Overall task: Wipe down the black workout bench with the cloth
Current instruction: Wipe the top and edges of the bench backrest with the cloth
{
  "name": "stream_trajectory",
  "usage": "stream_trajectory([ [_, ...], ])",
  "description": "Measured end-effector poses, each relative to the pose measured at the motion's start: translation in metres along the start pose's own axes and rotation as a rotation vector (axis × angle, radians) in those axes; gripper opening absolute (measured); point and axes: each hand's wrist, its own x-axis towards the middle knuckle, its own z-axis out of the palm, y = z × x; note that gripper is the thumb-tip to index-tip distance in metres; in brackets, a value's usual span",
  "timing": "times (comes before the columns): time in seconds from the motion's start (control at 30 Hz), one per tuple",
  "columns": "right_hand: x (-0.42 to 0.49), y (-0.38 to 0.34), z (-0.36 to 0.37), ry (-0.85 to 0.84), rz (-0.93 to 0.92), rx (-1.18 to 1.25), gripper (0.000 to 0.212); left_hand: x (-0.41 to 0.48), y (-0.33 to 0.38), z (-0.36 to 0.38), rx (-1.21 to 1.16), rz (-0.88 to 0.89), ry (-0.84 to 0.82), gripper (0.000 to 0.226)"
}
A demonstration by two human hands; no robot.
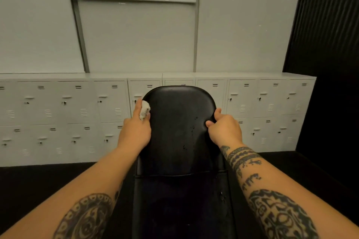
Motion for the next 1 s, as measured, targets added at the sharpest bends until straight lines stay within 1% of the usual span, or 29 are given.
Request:
stream_trajectory([
  [0.13, 0.001, 0.0, 0.001, 0.001, -0.001, -0.004, 0.06, 0.011, 0.015, -0.001, 0.031, -0.044, 0.017, 0.057],
  [0.3, 0.004, 0.003, 0.004, 0.011, -0.006, -0.018, 0.06, 0.041, 0.066, -0.003, 0.216, 0.019, 0.012, 0.05],
  [0.4, 0.007, 0.003, 0.005, 0.011, -0.012, -0.035, 0.06, 0.049, 0.094, 0.002, 0.382, 0.136, -0.002, 0.046],
  [0.47, 0.008, 0.004, 0.005, 0.014, -0.006, -0.024, 0.06, 0.047, 0.101, 0.004, 0.457, 0.222, -0.005, 0.048],
  [0.57, 0.007, 0.006, 0.005, 0.01, -0.014, -0.007, 0.06, 0.046, 0.084, -0.005, 0.418, 0.332, -0.049, 0.059],
  [0.6, 0.007, 0.007, 0.005, 0.009, -0.013, 0.005, 0.06, 0.048, 0.072, -0.01, 0.371, 0.381, -0.072, 0.059],
  [0.63, 0.007, 0.007, 0.004, 0.005, -0.013, 0.016, 0.06, 0.051, 0.058, -0.016, 0.307, 0.407, -0.091, 0.05],
  [0.67, 0.008, 0.007, 0.004, 0.001, -0.014, 0.022, 0.06, 0.051, 0.046, -0.021, 0.244, 0.393, -0.112, 0.043],
  [0.7, 0.008, 0.007, 0.005, -0.002, -0.017, 0.019, 0.06, 0.048, 0.037, -0.025, 0.177, 0.345, -0.117, 0.048],
  [0.77, 0.009, 0.008, 0.006, 0.0, -0.019, -0.001, 0.061, 0.039, 0.028, -0.025, 0.1, 0.186, -0.085, 0.067],
  [0.8, 0.009, 0.008, 0.006, 0.003, -0.018, -0.011, 0.06, 0.034, 0.026, -0.022, 0.093, 0.104, -0.068, 0.07],
  [0.87, 0.01, 0.008, 0.006, 0.004, -0.018, -0.02, 0.06, 0.018, 0.023, -0.016, 0.067, -0.035, -0.061, 0.07],
  [0.93, 0.008, 0.008, 0.005, 0.006, -0.025, -0.02, 0.059, 0.001, 0.018, -0.011, 0.04, -0.103, -0.046, 0.069],
  [1.0, 0.007, 0.007, 0.005, 0.004, -0.028, -0.038, 0.059, -0.012, 0.011, -0.007, 0.07, -0.12, -0.039, 0.066],
])
